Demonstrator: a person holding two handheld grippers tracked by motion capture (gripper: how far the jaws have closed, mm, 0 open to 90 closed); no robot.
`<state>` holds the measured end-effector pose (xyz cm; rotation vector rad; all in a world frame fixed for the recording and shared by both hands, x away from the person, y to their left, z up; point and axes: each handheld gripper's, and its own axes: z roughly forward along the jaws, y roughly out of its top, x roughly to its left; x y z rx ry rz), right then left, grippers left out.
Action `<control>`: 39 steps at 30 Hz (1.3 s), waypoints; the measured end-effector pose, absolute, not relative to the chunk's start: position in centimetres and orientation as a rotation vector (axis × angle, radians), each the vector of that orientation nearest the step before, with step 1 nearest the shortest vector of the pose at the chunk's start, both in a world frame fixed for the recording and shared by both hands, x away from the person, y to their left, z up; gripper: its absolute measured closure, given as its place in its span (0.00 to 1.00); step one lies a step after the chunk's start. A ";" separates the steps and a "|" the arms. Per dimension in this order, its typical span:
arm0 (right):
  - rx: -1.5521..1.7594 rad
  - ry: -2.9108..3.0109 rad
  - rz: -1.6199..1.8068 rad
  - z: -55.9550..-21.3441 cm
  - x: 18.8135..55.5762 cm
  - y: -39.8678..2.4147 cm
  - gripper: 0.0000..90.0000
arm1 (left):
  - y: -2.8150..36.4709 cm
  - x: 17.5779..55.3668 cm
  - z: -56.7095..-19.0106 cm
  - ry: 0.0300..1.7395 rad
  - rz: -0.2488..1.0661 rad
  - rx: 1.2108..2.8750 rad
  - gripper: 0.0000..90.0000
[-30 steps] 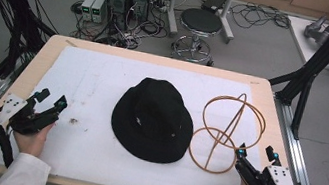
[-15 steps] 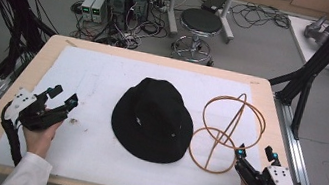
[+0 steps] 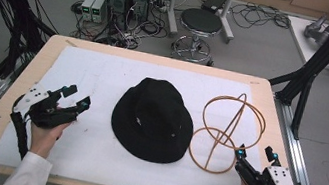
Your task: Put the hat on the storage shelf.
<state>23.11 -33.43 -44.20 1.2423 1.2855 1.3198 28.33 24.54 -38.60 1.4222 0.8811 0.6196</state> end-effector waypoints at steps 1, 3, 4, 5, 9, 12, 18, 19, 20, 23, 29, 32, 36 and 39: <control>1.241 1.287 1.318 -44.2 23.1 -33.4 0.14 | 23.9 28.4 -38.5 0.865 0.615 1.443 0.33; 1.242 1.287 1.324 -44.2 23.1 -33.4 0.14 | 23.5 28.5 -38.7 0.860 0.609 1.461 0.33; 1.242 1.287 1.324 -44.2 23.1 -33.4 0.14 | 23.5 28.5 -38.7 0.860 0.609 1.461 0.34; 1.236 1.297 1.318 -44.2 23.1 -33.5 0.14 | 23.2 28.7 -38.9 0.858 0.594 1.487 0.34; 1.236 1.301 1.327 -44.2 23.2 -33.3 0.14 | 22.9 28.8 -39.0 0.850 0.576 1.497 0.34; 1.230 1.308 1.323 -44.3 23.2 -33.4 0.14 | 22.7 28.9 -38.9 0.842 0.566 1.505 0.34; 1.226 1.316 1.322 -44.2 23.3 -33.2 0.14 | 21.9 29.1 -38.9 0.814 0.516 1.530 0.34; 1.220 1.317 1.324 -44.2 23.4 -33.2 0.14 | 21.5 29.3 -38.8 0.801 0.512 1.546 0.34; 1.220 1.317 1.324 -44.2 23.4 -33.2 0.14 | 21.5 29.3 -38.8 0.801 0.512 1.546 0.35; 1.217 1.326 1.324 -44.2 23.4 -33.0 0.14 | 20.7 29.6 -38.8 0.784 0.491 1.560 0.35; 1.226 1.325 1.323 -44.2 23.3 -33.1 0.14 | 19.5 29.7 -38.8 0.768 0.475 1.584 0.35; 1.222 1.323 1.320 -44.2 23.3 -33.1 0.14 | 19.2 29.8 -38.7 0.772 0.467 1.595 0.35; 1.225 1.320 1.321 -44.2 23.2 -33.1 0.14 | 18.2 30.1 -38.5 0.765 0.440 1.621 0.35; 1.221 1.321 1.316 -44.2 23.2 -33.1 0.14 | 17.5 30.3 -38.6 0.756 0.423 1.643 0.35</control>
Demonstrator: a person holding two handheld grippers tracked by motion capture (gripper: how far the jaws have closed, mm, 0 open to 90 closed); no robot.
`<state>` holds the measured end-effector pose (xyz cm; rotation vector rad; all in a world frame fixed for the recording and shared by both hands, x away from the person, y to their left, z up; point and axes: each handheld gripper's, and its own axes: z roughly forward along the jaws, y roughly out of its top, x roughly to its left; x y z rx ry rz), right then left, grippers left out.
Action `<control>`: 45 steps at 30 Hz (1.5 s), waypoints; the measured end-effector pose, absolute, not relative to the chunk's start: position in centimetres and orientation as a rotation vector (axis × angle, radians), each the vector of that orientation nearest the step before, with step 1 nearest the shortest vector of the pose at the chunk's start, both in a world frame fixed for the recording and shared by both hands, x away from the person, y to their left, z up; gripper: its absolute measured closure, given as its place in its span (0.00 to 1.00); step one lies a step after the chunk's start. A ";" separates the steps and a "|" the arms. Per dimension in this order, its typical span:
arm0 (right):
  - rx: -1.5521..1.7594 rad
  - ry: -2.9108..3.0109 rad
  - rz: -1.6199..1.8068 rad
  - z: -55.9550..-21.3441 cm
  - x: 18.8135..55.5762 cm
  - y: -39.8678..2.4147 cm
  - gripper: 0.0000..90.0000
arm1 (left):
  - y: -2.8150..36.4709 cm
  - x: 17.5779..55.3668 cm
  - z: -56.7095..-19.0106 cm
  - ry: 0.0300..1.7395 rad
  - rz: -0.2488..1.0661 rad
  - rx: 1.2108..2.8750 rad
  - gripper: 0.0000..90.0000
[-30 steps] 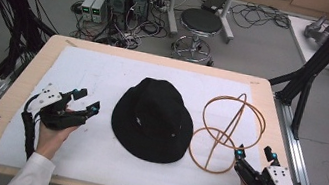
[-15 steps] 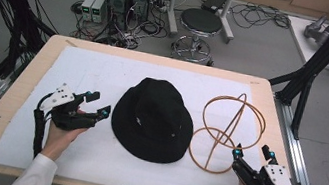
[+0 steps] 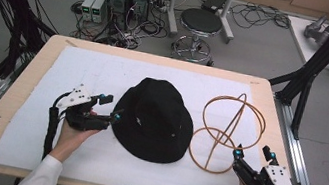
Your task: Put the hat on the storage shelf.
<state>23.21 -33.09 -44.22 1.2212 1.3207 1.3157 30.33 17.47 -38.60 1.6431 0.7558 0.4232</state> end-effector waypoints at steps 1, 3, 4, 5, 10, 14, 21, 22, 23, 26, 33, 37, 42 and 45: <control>1.221 1.321 1.316 -44.2 23.2 -33.1 0.14 | 17.5 30.3 -38.6 0.756 0.423 1.643 0.35; 1.220 1.324 1.316 -44.2 23.2 -33.1 0.14 | 17.0 30.4 -38.8 0.752 0.412 1.654 0.35; 1.220 1.325 1.315 -44.2 23.2 -33.0 0.14 | 16.7 30.5 -38.9 0.746 0.407 1.664 0.35; 1.220 1.325 1.315 -44.2 23.2 -33.0 0.14 | 16.7 30.5 -38.9 0.746 0.407 1.664 0.35; 1.215 1.333 1.321 -44.2 23.4 -32.9 0.14 | 15.7 31.0 -39.2 0.739 0.395 1.676 0.40; 1.205 1.337 1.318 -44.2 23.5 -32.7 0.14 | 14.8 31.5 -39.7 0.753 0.371 1.676 0.40; 1.199 1.347 1.315 -44.1 23.6 -32.6 0.14 | 13.3 32.3 -40.5 0.757 0.352 1.686 0.40; 1.200 1.345 1.317 -44.1 23.6 -32.6 0.14 | 12.9 32.6 -40.8 0.760 0.350 1.692 0.40; 1.202 1.344 1.316 -44.2 23.6 -32.6 0.14 | 12.7 32.8 -41.0 0.761 0.351 1.689 0.41; 1.204 1.345 1.316 -44.1 23.6 -32.7 0.14 | 12.1 33.0 -41.1 0.760 0.357 1.679 0.43; 1.196 1.347 1.306 -44.1 23.5 -32.6 0.14 | 11.1 33.2 -41.4 0.782 0.378 1.659 0.49; 1.193 1.351 1.303 -44.1 23.5 -32.6 0.14 | 10.8 33.4 -41.6 0.796 0.374 1.656 0.52; 1.197 1.347 1.314 -44.1 23.5 -32.6 0.14 | 10.6 33.9 -42.0 0.850 0.361 1.649 0.58; 1.199 1.347 1.315 -44.1 23.5 -32.6 0.14 | 10.5 33.8 -42.0 0.855 0.358 1.653 0.67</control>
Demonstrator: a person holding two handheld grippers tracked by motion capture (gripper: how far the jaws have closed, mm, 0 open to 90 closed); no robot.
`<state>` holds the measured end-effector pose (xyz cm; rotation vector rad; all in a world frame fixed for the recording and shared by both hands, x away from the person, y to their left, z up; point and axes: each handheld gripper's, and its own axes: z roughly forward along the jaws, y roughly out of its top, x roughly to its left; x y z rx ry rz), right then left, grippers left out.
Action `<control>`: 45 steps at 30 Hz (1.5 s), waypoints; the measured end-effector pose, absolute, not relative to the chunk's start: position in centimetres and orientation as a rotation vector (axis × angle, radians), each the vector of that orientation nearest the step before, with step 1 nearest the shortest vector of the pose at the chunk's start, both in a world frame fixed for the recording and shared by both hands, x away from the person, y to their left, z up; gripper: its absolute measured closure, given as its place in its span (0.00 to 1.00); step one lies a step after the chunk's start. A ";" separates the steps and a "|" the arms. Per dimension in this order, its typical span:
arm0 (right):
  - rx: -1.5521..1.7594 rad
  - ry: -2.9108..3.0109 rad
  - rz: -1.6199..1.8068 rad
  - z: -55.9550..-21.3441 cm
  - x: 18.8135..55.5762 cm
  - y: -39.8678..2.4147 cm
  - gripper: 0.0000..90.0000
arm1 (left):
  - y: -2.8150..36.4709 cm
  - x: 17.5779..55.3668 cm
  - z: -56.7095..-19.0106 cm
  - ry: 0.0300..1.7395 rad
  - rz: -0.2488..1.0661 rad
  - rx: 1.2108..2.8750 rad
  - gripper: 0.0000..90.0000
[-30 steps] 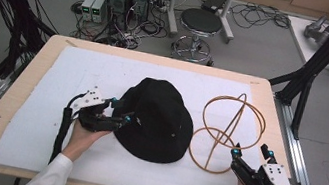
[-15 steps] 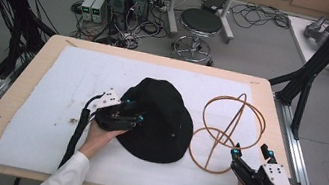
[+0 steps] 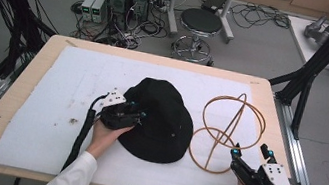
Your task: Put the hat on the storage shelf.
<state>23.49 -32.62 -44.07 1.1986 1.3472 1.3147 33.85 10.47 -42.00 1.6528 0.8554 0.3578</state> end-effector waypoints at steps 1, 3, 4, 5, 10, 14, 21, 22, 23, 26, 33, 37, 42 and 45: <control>1.197 1.348 1.315 -44.1 23.5 -32.6 0.14 | 10.4 33.8 -42.0 0.850 0.361 1.660 0.71; 1.197 1.347 1.315 -44.1 23.5 -32.6 0.14 | 10.2 33.7 -42.0 0.839 0.371 1.670 0.82; 1.195 1.347 1.315 -44.1 23.5 -32.6 0.14 | 10.2 33.7 -42.0 0.839 0.371 1.670 0.87; 1.196 1.347 1.315 -44.0 23.5 -32.6 0.14 | 10.0 33.6 -42.1 0.827 0.375 1.682 0.92; 1.194 1.348 1.314 -44.1 23.5 -32.6 0.14 | 9.7 33.5 -42.0 0.829 0.402 1.697 0.95; 1.192 1.348 1.314 -44.1 23.4 -32.6 0.14 | 9.8 33.6 -42.0 0.828 0.389 1.693 0.96; 1.194 1.351 1.312 -44.1 23.5 -32.7 0.14 | 10.1 33.7 -42.0 0.809 0.372 1.690 0.96; 1.194 1.351 1.312 -44.1 23.5 -32.7 0.14 | 10.1 33.7 -41.9 0.808 0.372 1.690 0.96; 1.194 1.352 1.312 -44.1 23.5 -32.6 0.14 | 10.2 33.6 -41.9 0.802 0.380 1.690 0.96; 1.191 1.353 1.309 -44.1 23.4 -32.6 0.14 | 10.3 33.5 -41.7 0.785 0.386 1.679 0.96; 1.192 1.350 1.308 -44.1 23.4 -32.7 0.14 | 10.4 33.3 -41.4 0.757 0.396 1.657 0.96; 1.194 1.351 1.308 -44.1 23.4 -32.8 0.14 | 10.7 33.2 -41.0 0.760 0.383 1.603 0.96; 1.196 1.352 1.306 -44.1 23.3 -32.8 0.14 | 11.2 33.3 -40.4 0.756 0.364 1.556 0.96; 1.189 1.351 1.304 -44.1 23.3 -32.8 0.14 | 11.4 33.1 -39.3 0.728 0.384 1.537 0.96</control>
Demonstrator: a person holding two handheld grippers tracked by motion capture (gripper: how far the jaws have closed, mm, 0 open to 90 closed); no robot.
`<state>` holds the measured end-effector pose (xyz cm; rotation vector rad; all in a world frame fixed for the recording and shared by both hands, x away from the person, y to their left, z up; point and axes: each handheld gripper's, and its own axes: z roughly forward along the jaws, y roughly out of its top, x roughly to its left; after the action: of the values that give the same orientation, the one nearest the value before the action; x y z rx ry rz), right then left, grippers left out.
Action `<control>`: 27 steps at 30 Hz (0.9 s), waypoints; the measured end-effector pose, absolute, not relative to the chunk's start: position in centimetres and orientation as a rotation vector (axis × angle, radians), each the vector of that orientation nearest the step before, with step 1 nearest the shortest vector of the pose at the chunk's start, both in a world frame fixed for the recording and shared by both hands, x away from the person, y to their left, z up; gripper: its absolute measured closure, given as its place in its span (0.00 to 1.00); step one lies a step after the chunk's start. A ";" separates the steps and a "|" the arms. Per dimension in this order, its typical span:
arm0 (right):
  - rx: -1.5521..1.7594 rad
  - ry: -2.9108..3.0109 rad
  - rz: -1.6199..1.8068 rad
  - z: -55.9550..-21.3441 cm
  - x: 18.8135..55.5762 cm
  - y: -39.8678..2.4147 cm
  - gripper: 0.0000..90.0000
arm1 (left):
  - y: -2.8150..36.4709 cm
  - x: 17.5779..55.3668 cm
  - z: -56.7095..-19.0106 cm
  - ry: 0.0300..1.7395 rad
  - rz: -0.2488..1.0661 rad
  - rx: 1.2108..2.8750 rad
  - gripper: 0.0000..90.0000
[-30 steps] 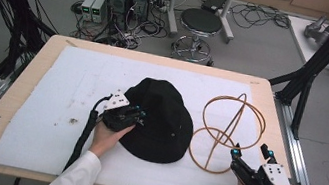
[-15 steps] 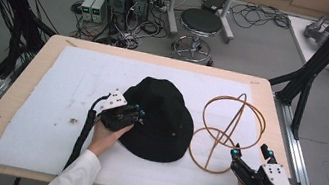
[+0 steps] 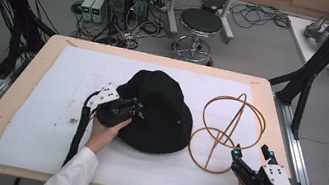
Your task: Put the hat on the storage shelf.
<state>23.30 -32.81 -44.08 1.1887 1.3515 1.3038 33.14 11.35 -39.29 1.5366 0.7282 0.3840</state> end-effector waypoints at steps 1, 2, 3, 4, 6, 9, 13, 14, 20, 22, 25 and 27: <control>1.189 1.351 1.304 -44.1 23.3 -32.8 0.14 | 11.4 33.1 -39.3 0.728 0.384 1.537 0.96; 1.192 1.351 1.304 -44.1 23.3 -32.8 0.14 | 11.4 33.0 -38.6 0.710 0.392 1.520 0.96; 1.192 1.351 1.305 -44.1 23.3 -32.8 0.14 | 11.4 33.0 -38.6 0.710 0.392 1.520 0.96; 1.192 1.350 1.306 -44.1 23.2 -32.8 0.14 | 11.5 32.9 -37.9 0.690 0.398 1.506 0.96; 1.192 1.351 1.304 -44.1 23.2 -32.8 0.14 | 11.5 32.9 -37.2 0.676 0.407 1.491 0.96; 1.193 1.349 1.306 -44.1 23.2 -32.8 0.14 | 11.4 32.8 -36.6 0.664 0.413 1.479 0.96; 1.192 1.352 1.306 -44.1 23.1 -32.8 0.14 | 11.2 32.8 -35.8 0.633 0.437 1.469 0.96; 1.195 1.351 1.307 -44.1 23.1 -32.8 0.14 | 11.2 32.8 -35.5 0.628 0.441 1.447 0.96; 1.192 1.350 1.303 -44.1 23.1 -32.9 0.14 | 11.5 32.7 -34.3 0.604 0.463 1.398 0.96; 1.192 1.347 1.306 -44.1 23.2 -32.9 0.14 | 11.7 32.6 -33.8 0.593 0.471 1.380 0.96; 1.191 1.348 1.304 -44.1 23.1 -32.9 0.14 | 11.8 32.5 -33.3 0.582 0.474 1.357 0.96; 1.199 1.343 1.310 -44.1 23.1 -32.9 0.14 | 12.0 32.4 -32.9 0.574 0.478 1.337 0.96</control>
<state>23.07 -32.88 -44.08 1.1991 1.3427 1.3098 32.41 11.97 -32.87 1.3366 0.5736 0.4775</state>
